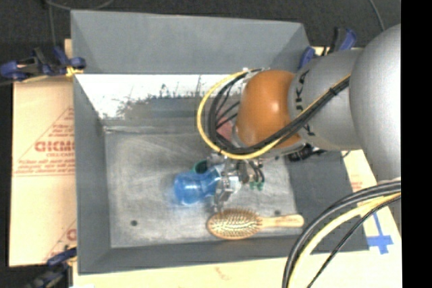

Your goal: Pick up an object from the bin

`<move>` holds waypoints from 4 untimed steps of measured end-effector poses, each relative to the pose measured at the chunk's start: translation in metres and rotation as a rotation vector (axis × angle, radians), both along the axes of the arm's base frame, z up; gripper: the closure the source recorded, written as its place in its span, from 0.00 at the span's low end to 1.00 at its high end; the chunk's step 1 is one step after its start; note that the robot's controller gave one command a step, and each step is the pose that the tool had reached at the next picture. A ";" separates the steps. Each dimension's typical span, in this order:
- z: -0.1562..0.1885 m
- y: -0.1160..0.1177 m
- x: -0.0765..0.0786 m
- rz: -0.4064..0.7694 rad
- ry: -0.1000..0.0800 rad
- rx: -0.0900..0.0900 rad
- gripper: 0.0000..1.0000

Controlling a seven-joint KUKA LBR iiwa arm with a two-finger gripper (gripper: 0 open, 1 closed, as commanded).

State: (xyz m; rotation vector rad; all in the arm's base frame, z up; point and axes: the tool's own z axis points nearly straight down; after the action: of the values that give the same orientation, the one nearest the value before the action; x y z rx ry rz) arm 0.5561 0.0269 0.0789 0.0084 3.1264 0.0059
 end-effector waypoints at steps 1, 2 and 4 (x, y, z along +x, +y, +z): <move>0.015 0.000 -0.003 0.001 0.012 -0.001 1.00; 0.034 0.000 -0.002 0.002 0.011 -0.001 1.00; 0.050 0.000 -0.002 0.003 0.013 -0.001 1.00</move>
Offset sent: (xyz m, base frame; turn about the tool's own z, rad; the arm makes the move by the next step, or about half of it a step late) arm 0.0000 -0.0001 0.0519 0.0000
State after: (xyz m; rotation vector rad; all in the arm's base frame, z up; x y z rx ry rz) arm 0.5541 0.0271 0.1284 0.0032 3.1397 0.0042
